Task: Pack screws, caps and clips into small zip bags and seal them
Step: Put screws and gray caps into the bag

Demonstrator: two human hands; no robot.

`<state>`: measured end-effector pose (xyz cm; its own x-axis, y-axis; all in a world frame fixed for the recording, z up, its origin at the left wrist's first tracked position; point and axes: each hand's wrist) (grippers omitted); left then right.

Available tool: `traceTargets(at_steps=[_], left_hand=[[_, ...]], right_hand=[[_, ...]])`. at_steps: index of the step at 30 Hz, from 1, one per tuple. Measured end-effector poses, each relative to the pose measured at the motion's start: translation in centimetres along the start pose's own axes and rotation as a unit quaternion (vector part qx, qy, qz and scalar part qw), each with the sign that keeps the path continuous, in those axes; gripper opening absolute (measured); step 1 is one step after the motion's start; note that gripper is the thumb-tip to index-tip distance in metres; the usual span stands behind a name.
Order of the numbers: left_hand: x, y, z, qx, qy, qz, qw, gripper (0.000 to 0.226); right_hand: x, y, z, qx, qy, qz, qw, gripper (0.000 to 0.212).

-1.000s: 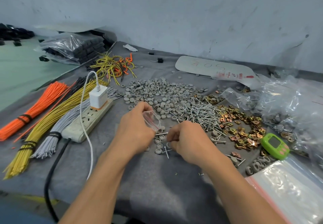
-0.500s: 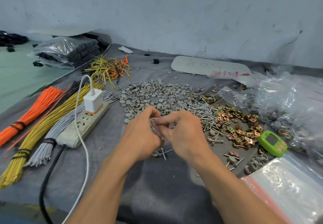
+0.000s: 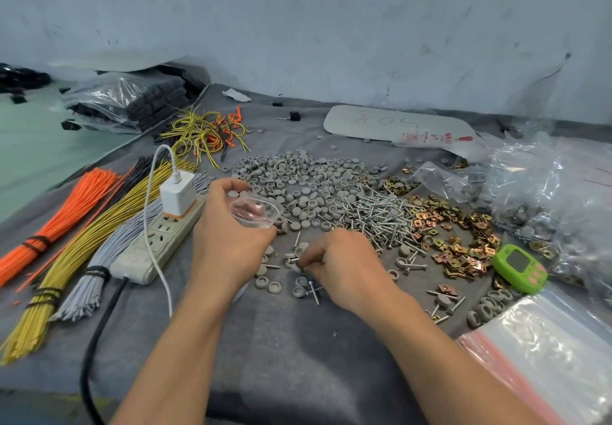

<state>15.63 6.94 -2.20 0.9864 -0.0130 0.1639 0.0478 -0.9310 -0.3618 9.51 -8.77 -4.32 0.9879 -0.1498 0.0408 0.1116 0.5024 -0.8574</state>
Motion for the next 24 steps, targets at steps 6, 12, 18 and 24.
traceTargets(at_steps=[6,12,18,24], left_hand=[[-0.1,-0.4,0.3,0.095,0.032,0.015,0.995,0.062],[-0.3,0.1,0.5,0.167,0.033,0.073,0.983,0.064],[-0.8,0.9,0.3,0.174,0.070,0.131,0.974,0.062],[-1.1,1.3,-0.3,0.131,0.110,0.166,0.971,0.065]], right_hand=[[-0.2,0.5,0.4,-0.023,-0.007,-0.047,0.999,0.008],[-0.2,0.4,0.2,-0.053,0.002,-0.062,0.997,0.008],[-0.6,-1.1,-0.3,0.247,-0.022,-0.142,0.958,0.017],[-0.9,-1.1,1.3,0.250,-0.089,-0.129,0.956,0.013]])
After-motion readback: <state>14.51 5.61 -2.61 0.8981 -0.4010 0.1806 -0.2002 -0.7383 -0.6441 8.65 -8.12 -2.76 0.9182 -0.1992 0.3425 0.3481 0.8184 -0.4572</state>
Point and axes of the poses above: each hand's wrist, its own x-axis towards the middle knuckle, its own y-axis out of the palm, z = x × y, and after that the axes turned 4 degrees about -y, right-handed
